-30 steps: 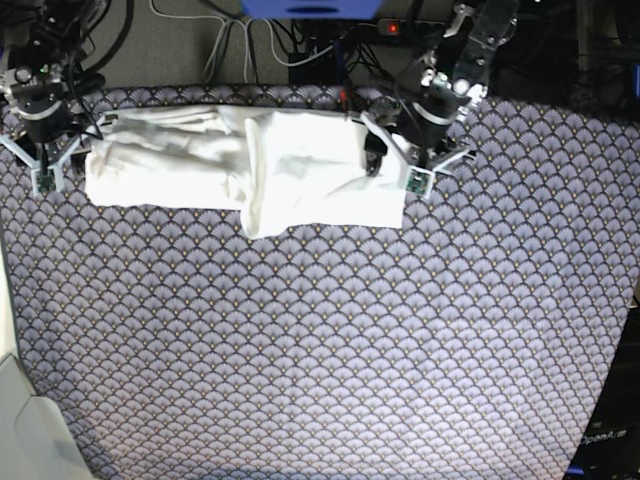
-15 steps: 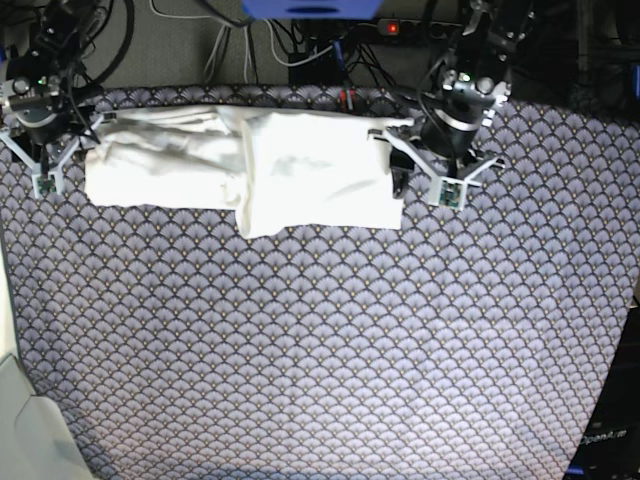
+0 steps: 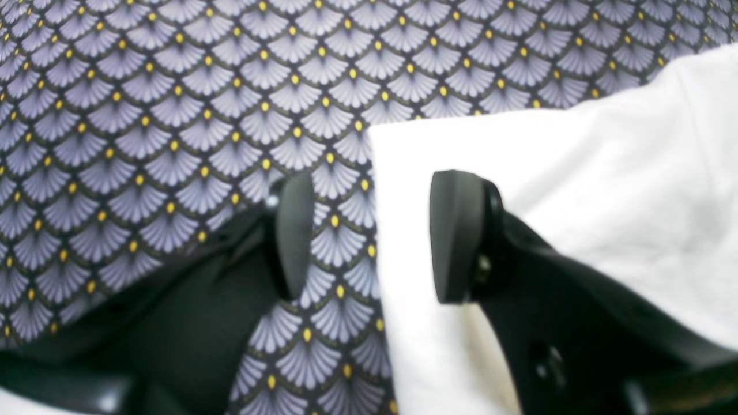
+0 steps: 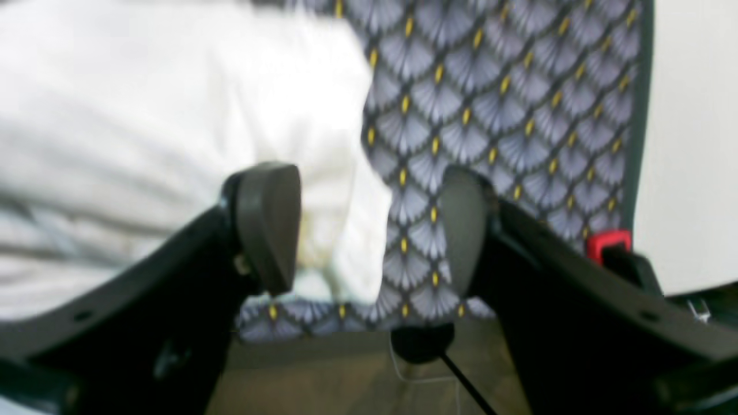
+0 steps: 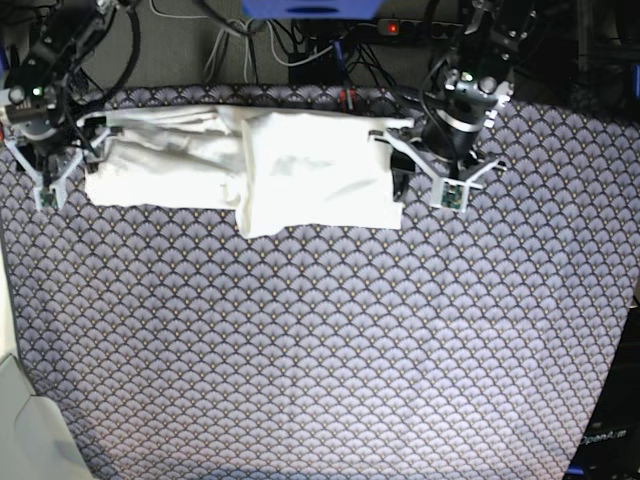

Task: Fold the T-shirt properly
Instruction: 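Release the folded shirt and raise both grippers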

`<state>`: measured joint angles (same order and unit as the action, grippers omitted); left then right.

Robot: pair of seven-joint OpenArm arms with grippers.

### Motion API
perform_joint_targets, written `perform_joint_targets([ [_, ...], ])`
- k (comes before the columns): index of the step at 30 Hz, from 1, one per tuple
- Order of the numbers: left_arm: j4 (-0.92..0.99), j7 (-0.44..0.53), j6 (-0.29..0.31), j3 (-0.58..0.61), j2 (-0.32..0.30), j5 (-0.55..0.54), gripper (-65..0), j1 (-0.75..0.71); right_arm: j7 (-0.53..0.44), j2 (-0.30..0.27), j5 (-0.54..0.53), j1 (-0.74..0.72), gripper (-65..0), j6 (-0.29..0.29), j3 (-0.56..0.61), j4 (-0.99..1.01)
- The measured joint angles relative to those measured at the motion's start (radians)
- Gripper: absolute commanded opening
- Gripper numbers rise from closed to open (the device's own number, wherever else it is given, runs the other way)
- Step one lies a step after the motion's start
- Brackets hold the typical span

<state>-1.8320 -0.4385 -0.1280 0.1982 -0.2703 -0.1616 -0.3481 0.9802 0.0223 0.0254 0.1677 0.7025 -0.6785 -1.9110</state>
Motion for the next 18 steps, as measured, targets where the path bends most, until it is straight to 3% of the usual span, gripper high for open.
perform_joint_targets([
  [18,0.000,-0.003,-0.003,-0.019,-0.002,0.003,-33.7,-0.017,0.026,0.000,0.000,-0.034,-19.5,0.001,-0.002,0.071],
])
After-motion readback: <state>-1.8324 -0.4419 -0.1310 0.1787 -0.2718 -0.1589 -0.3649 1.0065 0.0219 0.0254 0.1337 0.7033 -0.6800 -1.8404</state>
